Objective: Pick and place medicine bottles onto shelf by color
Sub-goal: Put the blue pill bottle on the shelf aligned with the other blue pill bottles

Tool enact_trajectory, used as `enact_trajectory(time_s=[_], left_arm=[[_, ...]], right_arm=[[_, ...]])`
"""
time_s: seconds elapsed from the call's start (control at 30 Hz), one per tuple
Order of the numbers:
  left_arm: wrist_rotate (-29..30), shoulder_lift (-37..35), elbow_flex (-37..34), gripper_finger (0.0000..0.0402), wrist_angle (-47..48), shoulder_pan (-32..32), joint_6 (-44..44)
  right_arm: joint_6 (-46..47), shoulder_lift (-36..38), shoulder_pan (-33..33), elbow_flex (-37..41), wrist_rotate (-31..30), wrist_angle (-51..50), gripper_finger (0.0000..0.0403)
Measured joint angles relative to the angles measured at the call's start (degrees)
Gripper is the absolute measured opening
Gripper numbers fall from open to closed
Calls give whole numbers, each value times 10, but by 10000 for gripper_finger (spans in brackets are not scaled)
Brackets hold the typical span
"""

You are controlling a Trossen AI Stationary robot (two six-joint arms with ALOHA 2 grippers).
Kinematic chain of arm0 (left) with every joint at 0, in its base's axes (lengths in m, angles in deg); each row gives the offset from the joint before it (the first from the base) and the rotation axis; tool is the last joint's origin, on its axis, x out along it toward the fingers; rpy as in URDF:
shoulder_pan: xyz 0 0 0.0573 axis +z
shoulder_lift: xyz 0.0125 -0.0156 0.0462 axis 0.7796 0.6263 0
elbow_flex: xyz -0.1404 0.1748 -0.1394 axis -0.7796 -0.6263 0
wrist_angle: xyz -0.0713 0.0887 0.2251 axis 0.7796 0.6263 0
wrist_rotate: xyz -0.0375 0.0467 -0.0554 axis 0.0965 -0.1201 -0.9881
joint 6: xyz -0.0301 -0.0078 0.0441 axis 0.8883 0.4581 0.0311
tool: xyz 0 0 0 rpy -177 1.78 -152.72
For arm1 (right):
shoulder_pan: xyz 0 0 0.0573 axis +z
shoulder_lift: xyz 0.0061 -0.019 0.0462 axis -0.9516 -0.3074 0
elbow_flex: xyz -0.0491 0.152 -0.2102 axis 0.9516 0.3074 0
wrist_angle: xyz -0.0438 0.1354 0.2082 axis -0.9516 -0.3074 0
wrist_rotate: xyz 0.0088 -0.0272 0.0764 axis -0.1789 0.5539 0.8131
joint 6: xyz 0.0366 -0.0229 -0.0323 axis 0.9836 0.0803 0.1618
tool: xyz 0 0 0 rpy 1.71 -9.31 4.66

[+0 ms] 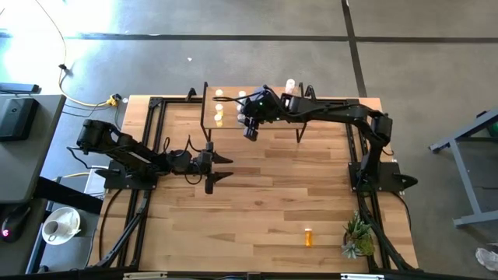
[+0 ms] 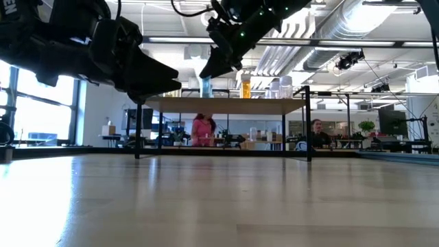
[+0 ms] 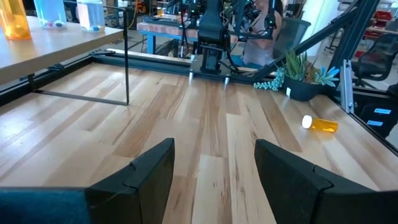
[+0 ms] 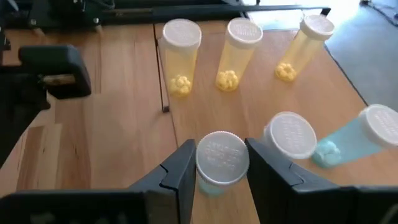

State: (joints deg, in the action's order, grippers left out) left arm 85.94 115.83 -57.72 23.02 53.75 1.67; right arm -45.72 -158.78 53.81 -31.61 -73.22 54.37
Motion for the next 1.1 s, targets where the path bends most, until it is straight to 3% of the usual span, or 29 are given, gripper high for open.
enact_trajectory(time_s=[0.2,1.1], left_arm=[[1,0,0,211,0,0,0],[1,0,0,211,0,0,0]], right_arm=[[0,-2,-5,0,27,6,112],[-12,-3,-5,1,12,16,115]])
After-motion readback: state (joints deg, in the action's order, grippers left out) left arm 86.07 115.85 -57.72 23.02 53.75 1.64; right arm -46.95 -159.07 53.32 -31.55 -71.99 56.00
